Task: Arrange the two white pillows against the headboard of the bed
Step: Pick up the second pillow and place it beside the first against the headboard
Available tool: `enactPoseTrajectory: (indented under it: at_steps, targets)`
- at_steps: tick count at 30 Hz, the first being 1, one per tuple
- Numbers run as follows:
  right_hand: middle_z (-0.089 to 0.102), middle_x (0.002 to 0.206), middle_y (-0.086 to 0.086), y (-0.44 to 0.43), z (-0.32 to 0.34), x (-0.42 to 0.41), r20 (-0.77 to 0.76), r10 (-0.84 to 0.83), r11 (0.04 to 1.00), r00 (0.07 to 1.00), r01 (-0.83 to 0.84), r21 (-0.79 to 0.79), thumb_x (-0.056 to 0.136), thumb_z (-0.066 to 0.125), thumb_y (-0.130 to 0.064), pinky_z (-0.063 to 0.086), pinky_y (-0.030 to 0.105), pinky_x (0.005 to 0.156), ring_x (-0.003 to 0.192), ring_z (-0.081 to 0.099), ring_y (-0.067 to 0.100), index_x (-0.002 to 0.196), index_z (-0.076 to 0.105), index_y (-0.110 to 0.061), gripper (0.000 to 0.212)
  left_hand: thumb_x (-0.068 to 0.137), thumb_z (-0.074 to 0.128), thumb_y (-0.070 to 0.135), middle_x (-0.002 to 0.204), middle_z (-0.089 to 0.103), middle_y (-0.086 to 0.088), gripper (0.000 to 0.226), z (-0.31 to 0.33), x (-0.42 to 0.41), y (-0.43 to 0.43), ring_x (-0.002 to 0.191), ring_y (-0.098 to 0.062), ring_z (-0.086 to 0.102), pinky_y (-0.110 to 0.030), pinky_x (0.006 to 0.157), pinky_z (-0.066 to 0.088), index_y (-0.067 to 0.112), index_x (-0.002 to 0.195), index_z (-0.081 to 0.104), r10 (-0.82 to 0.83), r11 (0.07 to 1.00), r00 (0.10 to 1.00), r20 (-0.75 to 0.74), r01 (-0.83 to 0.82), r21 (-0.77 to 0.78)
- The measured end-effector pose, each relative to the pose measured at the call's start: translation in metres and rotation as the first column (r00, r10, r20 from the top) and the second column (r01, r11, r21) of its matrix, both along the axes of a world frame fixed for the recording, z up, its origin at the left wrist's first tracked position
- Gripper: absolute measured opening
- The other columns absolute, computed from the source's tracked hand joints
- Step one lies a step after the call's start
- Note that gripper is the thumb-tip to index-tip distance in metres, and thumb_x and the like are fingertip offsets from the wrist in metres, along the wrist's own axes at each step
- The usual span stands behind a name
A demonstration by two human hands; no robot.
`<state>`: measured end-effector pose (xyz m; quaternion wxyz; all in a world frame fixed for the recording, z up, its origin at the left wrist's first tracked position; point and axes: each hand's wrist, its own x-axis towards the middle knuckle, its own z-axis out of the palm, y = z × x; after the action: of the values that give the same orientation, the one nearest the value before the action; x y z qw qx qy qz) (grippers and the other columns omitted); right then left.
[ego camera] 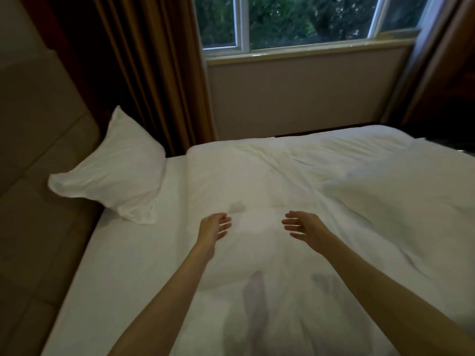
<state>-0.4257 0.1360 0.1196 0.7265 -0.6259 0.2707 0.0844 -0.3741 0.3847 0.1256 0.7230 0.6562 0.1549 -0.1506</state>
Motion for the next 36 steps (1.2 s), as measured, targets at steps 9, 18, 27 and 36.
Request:
enactPoseTrajectory:
  at_steps: [9, 18, 27, 36]
  targets:
    - [0.07, 0.094, 0.009, -0.148, 0.015, -0.046, 0.024, -0.03, 0.999, 0.999, 0.03, -0.019, 0.091, 0.053, -0.024, 0.049, 0.033, 0.075, 0.089, 0.064, 0.024, 0.09, 0.065, -0.013, 0.017, 0.089, 0.052, 0.014, 0.099, 0.068, -0.013, 0.014, 0.013, -0.03, -0.152, 0.082, -0.021, 0.066, -0.029, 0.072, 0.049, 0.008, 0.094, 0.064, -0.039, 0.999, 0.998, 0.052, 0.04, -0.017]
    - [0.072, 0.095, 0.01, -0.222, 0.014, -0.041, 0.036, -0.073, 0.997, 0.997, 0.073, -0.005, 0.089, 0.055, -0.023, 0.047, 0.036, 0.082, 0.091, 0.065, 0.026, 0.091, 0.067, -0.013, 0.016, 0.09, 0.051, 0.013, 0.101, 0.068, -0.014, 0.022, 0.016, -0.019, -0.233, 0.091, -0.025, 0.065, -0.029, 0.073, 0.05, 0.002, 0.104, 0.064, -0.074, 0.997, 0.996, 0.05, 0.072, 0.033]
    - [0.069, 0.091, 0.01, -0.292, -0.003, -0.007, -0.024, -0.154, 0.988, 0.988, 0.154, -0.018, 0.091, 0.052, -0.02, 0.048, 0.032, 0.071, 0.082, 0.063, 0.024, 0.089, 0.065, -0.012, 0.016, 0.09, 0.05, 0.013, 0.103, 0.068, -0.015, 0.026, -0.011, 0.039, -0.307, 0.094, -0.027, 0.065, -0.036, 0.085, 0.05, -0.001, 0.109, 0.063, -0.108, 0.993, 0.994, -0.006, 0.108, 0.04]
    - [0.067, 0.091, 0.01, -0.394, -0.029, -0.012, -0.129, -0.288, 0.958, 0.949, 0.285, -0.04, 0.092, 0.05, -0.019, 0.045, 0.032, 0.073, 0.083, 0.06, 0.025, 0.091, 0.063, -0.011, 0.015, 0.09, 0.051, 0.014, 0.102, 0.068, -0.014, 0.022, -0.044, 0.072, -0.396, 0.092, -0.026, 0.065, -0.03, 0.072, 0.049, 0.002, 0.104, 0.062, -0.198, 0.974, 0.974, -0.107, 0.207, 0.089]
